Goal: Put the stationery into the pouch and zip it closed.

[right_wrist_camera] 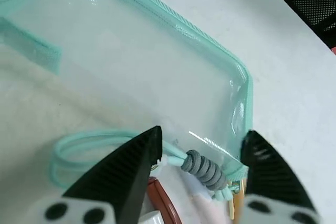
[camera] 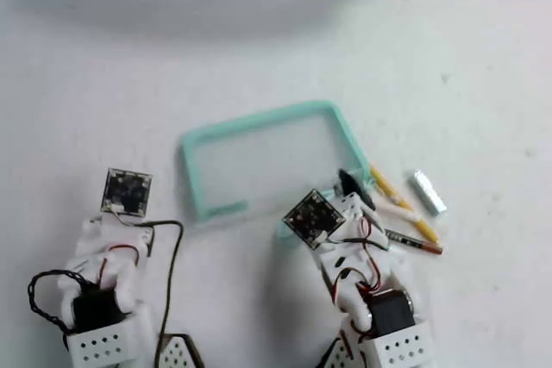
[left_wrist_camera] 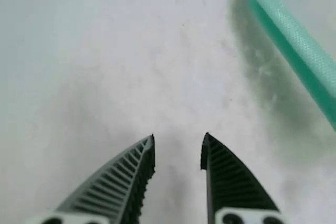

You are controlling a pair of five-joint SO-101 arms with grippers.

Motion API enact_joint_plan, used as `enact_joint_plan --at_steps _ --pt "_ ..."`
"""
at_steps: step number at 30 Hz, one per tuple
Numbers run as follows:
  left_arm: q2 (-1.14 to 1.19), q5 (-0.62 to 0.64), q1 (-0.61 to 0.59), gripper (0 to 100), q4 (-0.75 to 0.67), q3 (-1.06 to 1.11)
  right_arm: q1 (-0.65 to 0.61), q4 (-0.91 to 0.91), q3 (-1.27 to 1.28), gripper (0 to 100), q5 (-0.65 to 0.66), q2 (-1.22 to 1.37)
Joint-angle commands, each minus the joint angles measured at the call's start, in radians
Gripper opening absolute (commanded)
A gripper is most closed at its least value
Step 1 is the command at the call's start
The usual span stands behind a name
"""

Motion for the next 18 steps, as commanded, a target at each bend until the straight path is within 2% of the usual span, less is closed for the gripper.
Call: enact_joint_plan --at_steps 1,6,12,18 --pt "-0.015 -0.003 -0.008 16 -0.006 -0.055 -0.002 -0.01 0.009 25.2 0.006 0.01" --pt "-0.015 -0.092 -0.008 16 0.002 -0.143 -0.002 -0.01 0.009 15.4 0.006 0.01" --pt "-0.008 -0.057 -0.001 16 0.003 -0.353 -0.002 -0.01 0.009 6.0 0.006 0.01" --pt "0.053 -0.057 0.125 16 0.002 -0.377 -0.002 -0.01 0.009 3.8 0.009 0.007"
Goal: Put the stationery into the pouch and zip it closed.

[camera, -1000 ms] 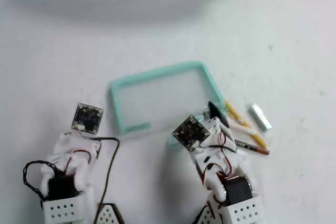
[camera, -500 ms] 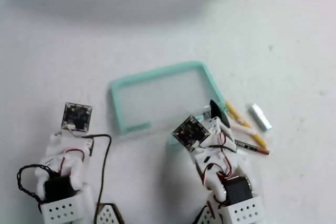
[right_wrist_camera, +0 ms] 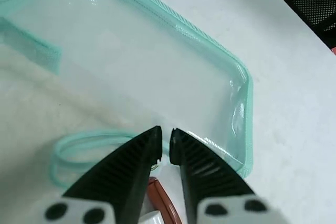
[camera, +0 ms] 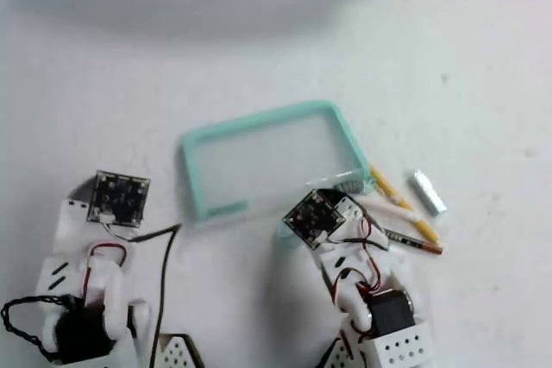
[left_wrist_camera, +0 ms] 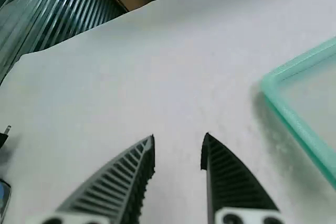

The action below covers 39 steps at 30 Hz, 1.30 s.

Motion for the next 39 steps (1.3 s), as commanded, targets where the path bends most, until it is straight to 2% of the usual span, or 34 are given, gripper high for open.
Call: enact_joint_plan --at_steps 1,6,13,17,25,28,32,35,39 --pt "0.107 0.026 0.099 16 -0.006 -0.063 -0.002 -0.01 0.009 4.3 0.012 0.008" --pt "0.484 0.094 0.17 16 -0.121 -0.176 -0.002 -0.01 0.009 8.3 0.012 0.01" --pt "1.145 0.351 0.239 16 -0.14 -0.517 -0.007 -0.01 0.009 15.9 0.006 0.007" --pt "1.359 0.356 0.259 16 -0.17 -0.557 -0.01 -0.028 0.009 21.2 0.006 0.008" --pt "1.412 0.358 0.246 16 -0.204 -0.531 -0.007 -0.031 0.009 28.6 -0.021 0.01" --pt "1.405 0.364 0.245 15 -0.256 -0.489 -0.005 -0.031 0.009 24.8 -0.021 0.01" --pt "1.402 0.361 0.242 9 -0.334 -0.442 -0.002 -0.031 0.009 12.8 -0.014 0.004" --pt "1.411 0.364 0.246 9 -0.348 -0.439 0.012 -0.031 0.006 5.5 0.048 0.002" --pt "1.411 0.364 0.246 13 -0.348 -0.44 0.01 -0.024 -0.052 7.9 0.005 0.01"
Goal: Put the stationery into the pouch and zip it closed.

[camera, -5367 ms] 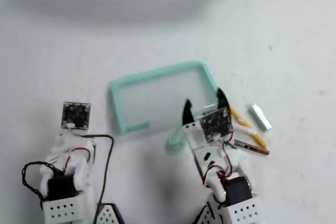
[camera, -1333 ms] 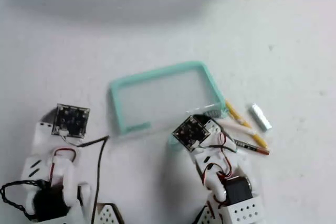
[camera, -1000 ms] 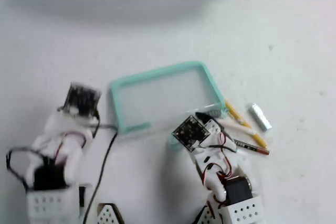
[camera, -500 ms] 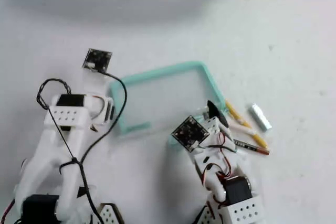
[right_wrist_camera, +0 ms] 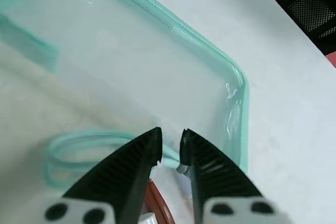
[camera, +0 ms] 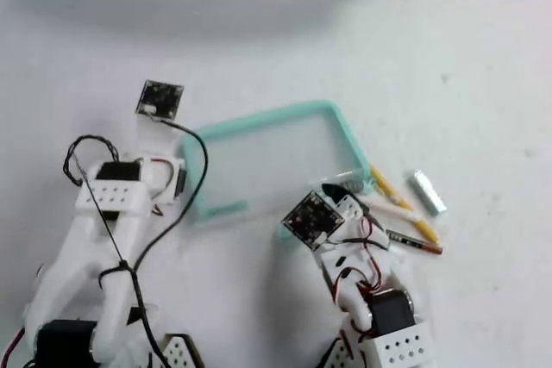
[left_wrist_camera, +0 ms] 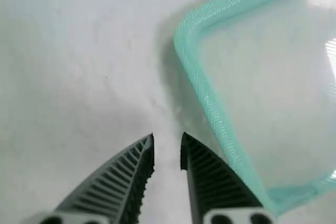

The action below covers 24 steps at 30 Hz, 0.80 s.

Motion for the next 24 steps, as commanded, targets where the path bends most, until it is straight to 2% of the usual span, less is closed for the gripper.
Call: enact_joint_plan --at_steps 1,5,8,11,14,19,22,24 --pt "-0.008 0.008 0.004 13 -0.018 -0.008 0.005 -0.013 -0.052 9.7 -0.057 0.007" --pt "-0.008 0.005 0.005 13 -0.017 -0.005 0.016 -0.013 -0.068 14.3 -0.077 0.008" --pt "-0.008 0.005 0.005 13 -0.012 -0.005 0.053 -0.021 -0.077 11.6 -0.078 0.027" --pt "-0.008 0.005 0.005 13 -0.012 -0.003 0.073 -0.021 -0.161 10.1 -0.081 0.15" --pt "-0.007 0.005 0.013 13 -0.012 -0.002 0.077 -0.021 -0.316 11.3 -0.149 0.412" --pt "-0.007 0.003 0.022 13 -0.02 0.014 0.09 -0.076 -0.569 11.9 -0.178 1.084" --pt "-0.008 0.005 0.022 13 -0.02 0.014 0.094 -0.13 -0.703 11.9 -0.245 1.446" --pt "-0.01 0.009 0.016 13 -0.02 0.012 0.094 -0.028 -0.841 11.7 -0.275 1.577"
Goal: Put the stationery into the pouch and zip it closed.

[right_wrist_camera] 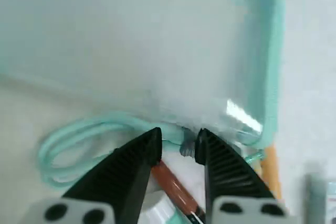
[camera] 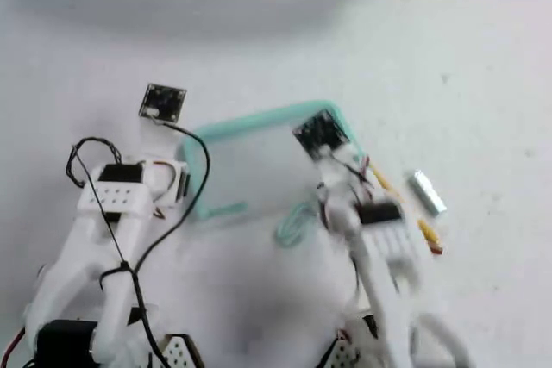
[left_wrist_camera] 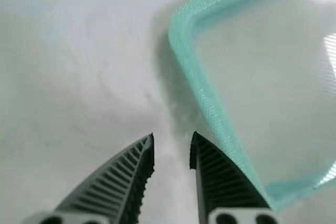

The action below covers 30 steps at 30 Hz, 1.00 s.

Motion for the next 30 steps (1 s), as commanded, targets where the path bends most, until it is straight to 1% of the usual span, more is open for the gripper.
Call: enact_joint_plan --at_steps 1,3,5,7,11,19,20,22,24,26,30 --pt "-0.016 0.009 0.005 13 -0.015 -0.009 0.004 0.157 -0.27 11.7 -0.052 0.317" --pt "-0.018 0.011 0.005 9 -0.015 -0.009 0.015 0.278 -0.367 11.6 -0.077 0.325" --pt "-0.018 0.011 0.005 2 -0.015 -0.011 0.041 0.28 -0.381 11.5 -0.126 0.3" --pt "-0.018 0.011 0.005 4 -0.015 -0.011 0.073 0.232 -0.347 11.5 -0.161 0.269" --pt "-0.018 0.005 0.005 2 -0.009 -0.028 0.088 0.136 -0.252 11.6 -0.166 0.194" --pt "-0.019 0.011 0.005 3 0.011 -0.061 0.09 0.127 -0.226 11.5 -0.166 0.185" --pt "-0.018 0.006 0.005 3 0.012 -0.061 0.091 0.128 -0.221 10.4 -0.166 0.194" --pt "-0.01 0.003 -0.007 3 0.035 -0.061 0.093 0.114 -0.204 0.5 -0.166 0.214" --pt "-0.01 0.0 -0.038 2 0.041 -0.061 0.094 0.101 -0.201 3.5 -0.166 0.226" --pt "-0.01 -0.025 -0.065 2 0.043 -0.061 0.096 0.097 -0.204 1.5 -0.166 0.228" --pt "-0.015 -0.031 -0.07 2 0.044 -0.061 0.096 0.096 -0.206 5.1 -0.169 0.214"
